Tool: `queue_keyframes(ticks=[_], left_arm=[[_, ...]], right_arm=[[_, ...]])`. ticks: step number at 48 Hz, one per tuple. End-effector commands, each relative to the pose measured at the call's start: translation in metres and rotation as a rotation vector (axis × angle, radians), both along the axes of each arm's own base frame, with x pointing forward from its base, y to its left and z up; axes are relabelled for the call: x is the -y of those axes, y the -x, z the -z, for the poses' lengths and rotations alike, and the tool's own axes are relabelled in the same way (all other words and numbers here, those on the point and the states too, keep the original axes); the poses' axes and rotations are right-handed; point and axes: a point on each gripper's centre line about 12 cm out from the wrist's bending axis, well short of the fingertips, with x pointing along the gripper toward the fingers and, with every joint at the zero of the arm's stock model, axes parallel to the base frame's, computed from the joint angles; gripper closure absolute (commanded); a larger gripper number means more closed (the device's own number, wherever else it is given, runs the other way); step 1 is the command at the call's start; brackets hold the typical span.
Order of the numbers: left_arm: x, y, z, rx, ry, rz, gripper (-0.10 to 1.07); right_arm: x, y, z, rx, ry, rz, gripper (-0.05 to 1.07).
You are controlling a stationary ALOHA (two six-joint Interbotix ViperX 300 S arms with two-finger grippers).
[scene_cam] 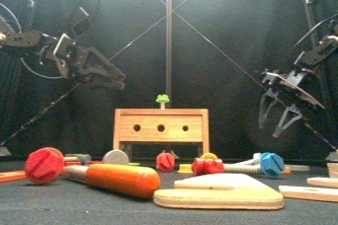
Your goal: Grab nail file
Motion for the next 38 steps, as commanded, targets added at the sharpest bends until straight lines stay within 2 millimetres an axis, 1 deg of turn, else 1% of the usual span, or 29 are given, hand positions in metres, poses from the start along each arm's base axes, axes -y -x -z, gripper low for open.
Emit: queue_keyframes(ticks=[1,9,16,28,30,38], left_arm=[[-0.001,-0.001,-0.002,0.008,0.009,-0.009,0.04],[0.003,0.001,0.004,-0.03,0.019,-0.001,0.04],[0.032,-0.002,0.011,-0.095,0.0,0.122,0.04],[0.088,-0.006,0.027,-0.243,0.016,0.31,0.04],[0.094,-0.008,0.03,-0.269,0.013,0.33,0.04],[0.119,-0.021,0.04,-0.329,-0.009,0.412,0.04]], right_arm=[[-0.007,-0.014,-0.012,0.028,0.031,-0.068,0.16],[-0.028,-0.031,-0.019,0.041,0.047,-0.185,0.16],[-0.04,-0.039,-0.016,0.032,0.038,-0.24,0.16],[-0.042,-0.044,-0.004,-0.014,0.017,-0.254,0.16],[-0.041,-0.045,-0.001,-0.023,0.012,-0.255,0.16],[-0.042,-0.046,0.0,-0.026,0.001,-0.25,0.16]])
